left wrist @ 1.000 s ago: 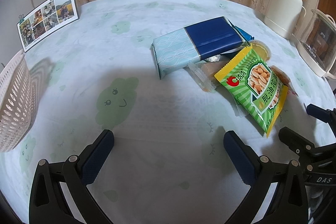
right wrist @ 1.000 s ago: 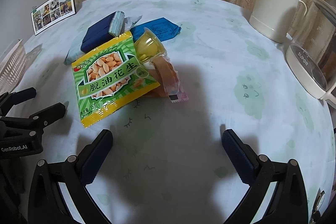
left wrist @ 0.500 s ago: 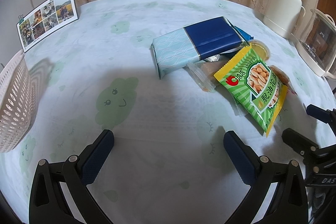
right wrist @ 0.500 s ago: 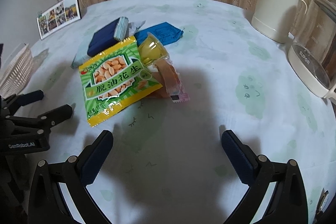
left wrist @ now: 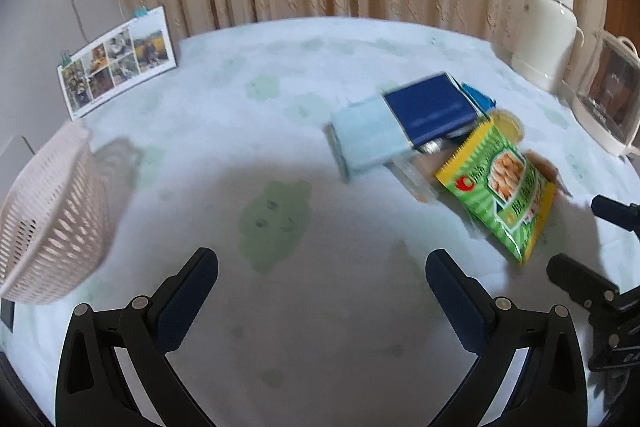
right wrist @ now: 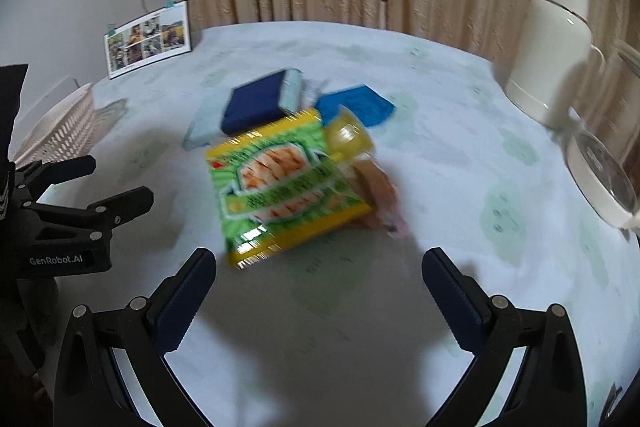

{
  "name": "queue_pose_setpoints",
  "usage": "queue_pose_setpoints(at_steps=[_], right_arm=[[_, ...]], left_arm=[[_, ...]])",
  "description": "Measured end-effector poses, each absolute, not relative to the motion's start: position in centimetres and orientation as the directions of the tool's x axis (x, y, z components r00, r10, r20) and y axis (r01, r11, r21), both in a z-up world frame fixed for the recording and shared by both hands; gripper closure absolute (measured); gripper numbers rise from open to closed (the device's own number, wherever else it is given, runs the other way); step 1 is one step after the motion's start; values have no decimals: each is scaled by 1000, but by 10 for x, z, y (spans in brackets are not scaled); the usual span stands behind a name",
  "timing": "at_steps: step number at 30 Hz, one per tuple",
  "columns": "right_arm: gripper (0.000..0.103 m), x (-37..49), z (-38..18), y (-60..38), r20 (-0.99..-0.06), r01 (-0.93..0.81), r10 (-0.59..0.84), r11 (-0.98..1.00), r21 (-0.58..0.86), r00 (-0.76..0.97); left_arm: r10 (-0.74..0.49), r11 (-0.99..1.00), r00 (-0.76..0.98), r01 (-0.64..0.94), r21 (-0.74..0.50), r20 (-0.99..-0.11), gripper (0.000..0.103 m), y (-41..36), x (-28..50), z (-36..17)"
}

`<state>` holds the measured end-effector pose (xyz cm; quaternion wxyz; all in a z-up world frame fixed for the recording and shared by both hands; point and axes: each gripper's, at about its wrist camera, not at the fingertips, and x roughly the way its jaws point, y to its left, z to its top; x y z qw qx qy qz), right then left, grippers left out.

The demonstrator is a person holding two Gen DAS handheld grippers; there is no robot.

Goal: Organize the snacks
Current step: 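Grasp the peanut bag with the right tool while the left tool approaches the blue-and-white box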

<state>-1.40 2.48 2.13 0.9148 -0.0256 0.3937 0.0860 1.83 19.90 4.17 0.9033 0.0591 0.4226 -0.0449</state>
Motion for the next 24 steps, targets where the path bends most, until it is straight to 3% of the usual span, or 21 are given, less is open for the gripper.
queue_pose_setpoints(at_steps=[6, 19, 21, 23, 24], right_arm=[[0, 5, 29, 47, -704, -249, 161, 968, -23, 692], [1, 41, 11, 62, -759, -327, 160, 942, -73, 631], [2, 41, 8, 65, -770, -330, 141, 939, -95, 622], [15, 43, 5, 63, -780, -330, 145, 940, -82, 608], [15, 43, 5, 61, -781, -328, 158, 943, -64, 604]], left_arm=[[-25, 989, 648, 127, 76, -761, 0, 212, 27, 44], [-45, 983, 630, 166, 78, -775, 0, 212, 49, 35], [-47, 980, 633, 178, 86, -773, 0, 209, 52, 36], [-54, 977, 635, 195, 92, -771, 0, 205, 57, 37], [-57, 974, 637, 203, 96, -769, 0, 203, 59, 37]])
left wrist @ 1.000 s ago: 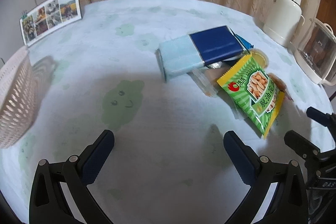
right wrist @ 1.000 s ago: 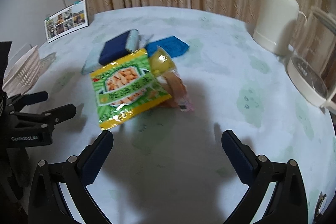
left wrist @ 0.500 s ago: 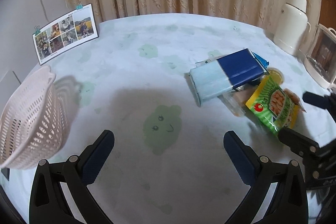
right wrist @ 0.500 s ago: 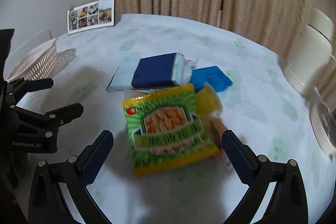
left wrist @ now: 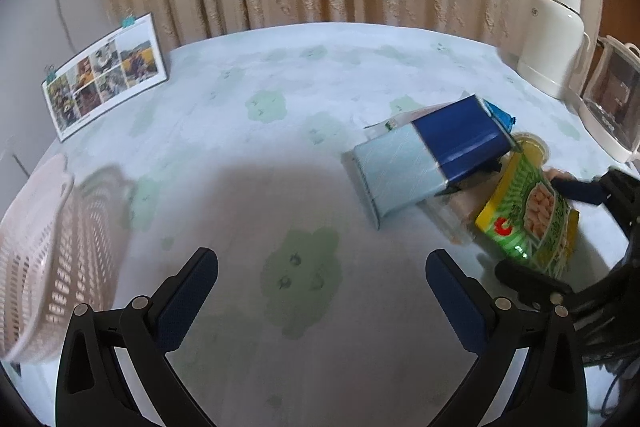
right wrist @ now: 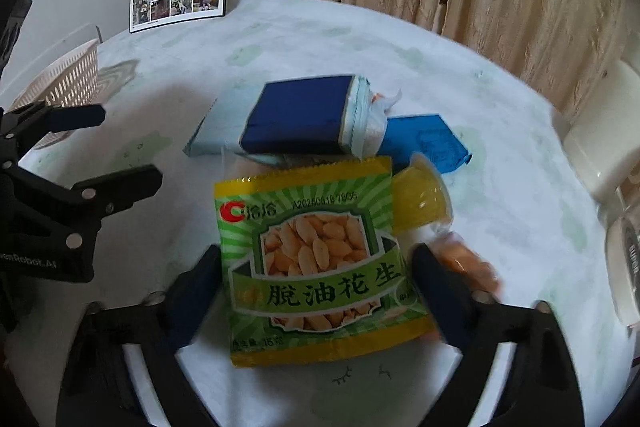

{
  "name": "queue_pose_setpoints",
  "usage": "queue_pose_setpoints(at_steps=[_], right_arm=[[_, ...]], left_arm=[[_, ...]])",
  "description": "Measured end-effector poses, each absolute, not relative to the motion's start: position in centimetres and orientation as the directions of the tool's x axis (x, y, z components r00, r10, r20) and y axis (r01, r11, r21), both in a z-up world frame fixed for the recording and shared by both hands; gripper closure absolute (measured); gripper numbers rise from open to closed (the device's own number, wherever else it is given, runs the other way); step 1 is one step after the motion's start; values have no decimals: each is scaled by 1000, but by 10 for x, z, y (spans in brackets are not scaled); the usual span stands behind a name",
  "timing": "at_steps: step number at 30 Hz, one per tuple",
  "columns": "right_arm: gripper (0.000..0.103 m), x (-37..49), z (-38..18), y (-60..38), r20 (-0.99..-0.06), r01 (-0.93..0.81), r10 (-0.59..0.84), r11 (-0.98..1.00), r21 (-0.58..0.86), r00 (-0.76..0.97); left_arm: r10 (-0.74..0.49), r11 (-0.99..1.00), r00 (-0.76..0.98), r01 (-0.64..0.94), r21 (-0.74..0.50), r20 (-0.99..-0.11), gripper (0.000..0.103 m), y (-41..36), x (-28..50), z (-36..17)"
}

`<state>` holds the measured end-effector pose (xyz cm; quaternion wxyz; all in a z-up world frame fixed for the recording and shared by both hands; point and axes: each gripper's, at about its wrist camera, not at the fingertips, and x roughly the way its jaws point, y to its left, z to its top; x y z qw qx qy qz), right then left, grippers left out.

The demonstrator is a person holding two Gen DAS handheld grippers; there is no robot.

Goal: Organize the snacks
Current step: 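Grasp the peanut bag with the right tool while the left tool approaches the blue-and-white box, then grasp the blue-and-white biscuit box with the left tool and lift it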

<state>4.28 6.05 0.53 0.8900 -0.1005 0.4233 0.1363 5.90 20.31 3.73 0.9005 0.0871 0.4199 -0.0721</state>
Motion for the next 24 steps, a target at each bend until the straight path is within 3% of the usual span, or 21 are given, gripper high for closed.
queue_pose_setpoints(at_steps=[7, 19, 24], right_arm=[[24, 34, 13, 42, -758, -288, 203, 957, 21, 620], [24, 27, 26, 12, -722, -197, 212, 975, 106, 658], [24, 27, 28, 1, -713, -168, 230, 973, 158, 662]], left_arm=[[-100, 953, 631, 283, 108, -769, 0, 187, 77, 38], [-144, 858, 646, 459, 232, -749, 0, 138, 101, 35], [-167, 840, 635, 492, 229, -754, 0, 128, 113, 34]])
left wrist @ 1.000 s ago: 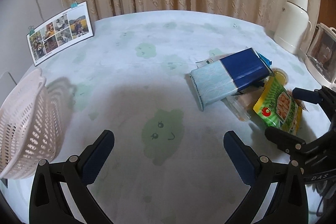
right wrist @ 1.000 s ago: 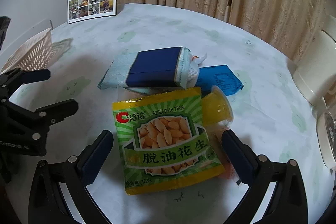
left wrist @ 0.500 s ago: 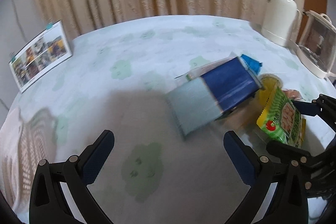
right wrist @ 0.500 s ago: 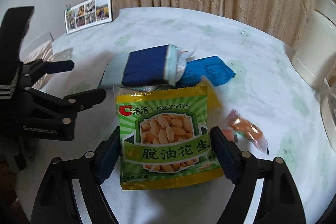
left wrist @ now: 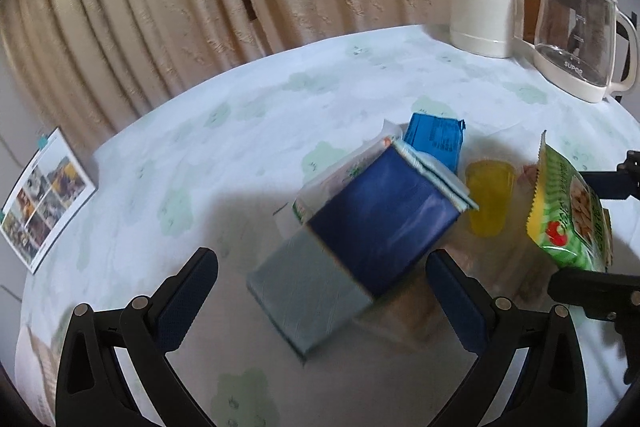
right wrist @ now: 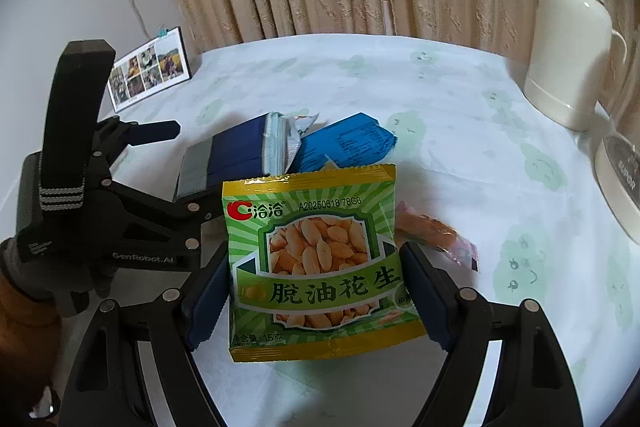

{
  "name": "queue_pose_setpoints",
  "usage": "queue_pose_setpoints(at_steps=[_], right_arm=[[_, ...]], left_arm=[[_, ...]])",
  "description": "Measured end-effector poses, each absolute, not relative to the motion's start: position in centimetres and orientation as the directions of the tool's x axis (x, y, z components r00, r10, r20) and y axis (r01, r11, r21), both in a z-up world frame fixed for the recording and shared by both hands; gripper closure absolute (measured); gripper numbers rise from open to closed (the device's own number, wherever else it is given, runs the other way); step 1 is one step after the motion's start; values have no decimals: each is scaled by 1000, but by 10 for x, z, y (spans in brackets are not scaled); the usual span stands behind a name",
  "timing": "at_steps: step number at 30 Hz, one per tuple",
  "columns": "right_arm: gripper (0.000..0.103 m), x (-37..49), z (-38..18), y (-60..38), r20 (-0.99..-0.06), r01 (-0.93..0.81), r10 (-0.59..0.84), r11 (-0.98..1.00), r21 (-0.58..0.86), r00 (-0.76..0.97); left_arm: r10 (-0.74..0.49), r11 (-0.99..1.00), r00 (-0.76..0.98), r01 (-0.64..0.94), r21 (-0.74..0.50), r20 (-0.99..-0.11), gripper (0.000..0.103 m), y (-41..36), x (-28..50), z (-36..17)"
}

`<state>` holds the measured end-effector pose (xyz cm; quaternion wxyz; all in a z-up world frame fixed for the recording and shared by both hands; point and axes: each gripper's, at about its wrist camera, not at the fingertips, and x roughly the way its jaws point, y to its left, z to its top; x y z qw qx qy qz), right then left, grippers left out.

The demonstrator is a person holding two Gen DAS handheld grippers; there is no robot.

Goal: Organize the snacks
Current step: 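Grasp the blue-and-white biscuit box with the left tool and lift it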

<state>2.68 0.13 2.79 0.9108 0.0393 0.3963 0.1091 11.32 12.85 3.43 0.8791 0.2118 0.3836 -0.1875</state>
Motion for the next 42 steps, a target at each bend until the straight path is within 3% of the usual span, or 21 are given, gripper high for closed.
queue_pose_setpoints(at_steps=[8, 13, 16, 21, 23, 27, 30, 42], right_arm=[[24, 31, 28, -9, -706, -138, 246, 968, 207, 664], [24, 33, 27, -14, -704, -125, 253, 965, 229, 664], [24, 33, 27, -15, -703, -122, 255, 964, 235, 664], [24, 31, 29, -17, -694, -118, 258, 963, 243, 672], [24, 31, 29, -18, -691, -114, 259, 962, 248, 675], [24, 31, 30, -20, -687, -107, 260, 960, 258, 678], [24, 31, 31, -20, -683, -105, 265, 958, 268, 681], [24, 26, 33, -27, -664, -73, 268, 949, 307, 698]], left_arm=[[-210, 836, 576, 525, 160, -790, 2, 124, 136, 25], [-278, 839, 516, 541, 57, -810, 38, 127, 139, 20], [-292, 845, 518, 534, 37, -804, 44, 129, 134, 21], [-298, 864, 537, 503, 16, -789, 45, 137, 126, 26], [-301, 878, 548, 478, -2, -781, 55, 144, 123, 31], [-305, 900, 577, 436, -31, -757, 62, 160, 117, 44], [-319, 907, 589, 417, -58, -743, 78, 172, 110, 53], [-312, 932, 636, 347, -100, -706, 87, 211, 89, 72]])
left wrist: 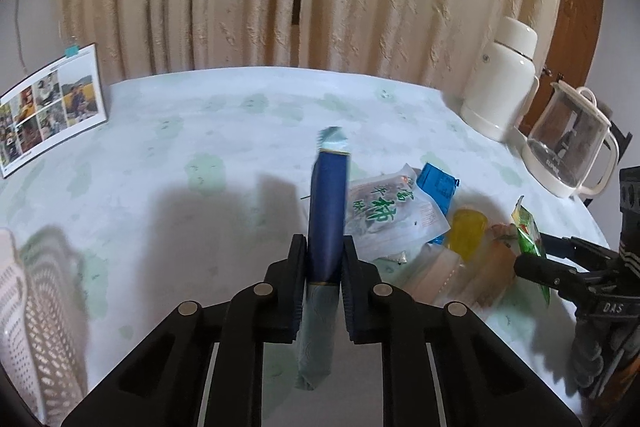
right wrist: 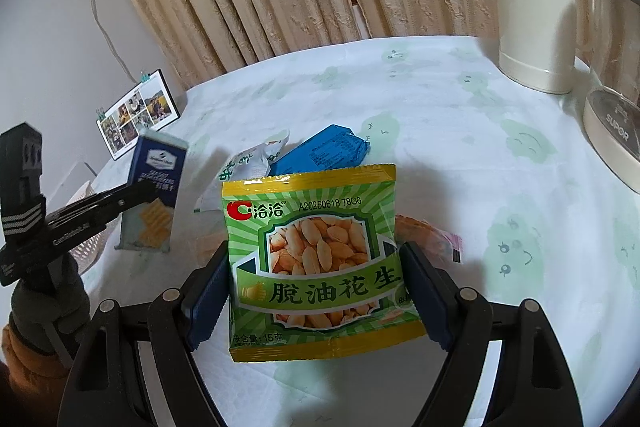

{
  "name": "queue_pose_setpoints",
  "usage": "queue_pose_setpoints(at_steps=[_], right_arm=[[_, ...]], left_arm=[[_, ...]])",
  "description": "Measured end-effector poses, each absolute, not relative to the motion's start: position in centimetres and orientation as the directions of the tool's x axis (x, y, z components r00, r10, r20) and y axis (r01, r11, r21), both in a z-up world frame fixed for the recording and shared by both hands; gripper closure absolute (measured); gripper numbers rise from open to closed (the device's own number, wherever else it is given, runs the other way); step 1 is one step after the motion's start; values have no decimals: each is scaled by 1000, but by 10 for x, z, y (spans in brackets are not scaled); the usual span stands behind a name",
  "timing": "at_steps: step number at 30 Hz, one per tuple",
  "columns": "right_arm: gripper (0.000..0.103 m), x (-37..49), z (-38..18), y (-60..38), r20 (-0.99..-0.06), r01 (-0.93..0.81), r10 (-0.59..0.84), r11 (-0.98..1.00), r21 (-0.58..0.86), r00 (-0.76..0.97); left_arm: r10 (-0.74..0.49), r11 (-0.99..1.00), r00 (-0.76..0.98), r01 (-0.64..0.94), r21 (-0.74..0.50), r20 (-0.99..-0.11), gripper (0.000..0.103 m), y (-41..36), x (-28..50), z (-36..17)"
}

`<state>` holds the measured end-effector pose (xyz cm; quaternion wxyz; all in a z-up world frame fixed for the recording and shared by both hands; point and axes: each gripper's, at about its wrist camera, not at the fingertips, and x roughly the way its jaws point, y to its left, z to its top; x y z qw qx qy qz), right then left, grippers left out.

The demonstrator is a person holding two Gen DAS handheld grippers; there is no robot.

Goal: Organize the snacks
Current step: 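Grasp the blue-and-white biscuit box with the left tool and lift it, then drop the box into the pink basket with the left tool while the right tool drops the peanut bag in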

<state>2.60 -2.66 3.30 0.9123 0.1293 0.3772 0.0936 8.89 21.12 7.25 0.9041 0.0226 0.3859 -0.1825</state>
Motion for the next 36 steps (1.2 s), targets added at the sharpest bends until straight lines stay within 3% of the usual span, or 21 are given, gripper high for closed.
queue_pose_setpoints(at_steps=[13, 23, 33, 36], right_arm=[[24, 19, 34, -17, -656, -63, 271, 944, 323, 705], [24, 19, 40, 17, -646, -112, 303, 941, 319, 700], [24, 20, 55, 62, -636, -186, 343, 935, 302, 691], [24, 20, 61, 80, -631, -218, 361, 930, 296, 686]], left_arm=[[-284, 957, 745, 256, -135, -603, 88, 270, 56, 123], [-135, 990, 837, 89, -112, -531, 88, 346, 23, 158], [28, 989, 834, -104, -106, -551, 87, 418, 9, 150], [56, 982, 823, -147, -117, -566, 83, 433, 7, 142]])
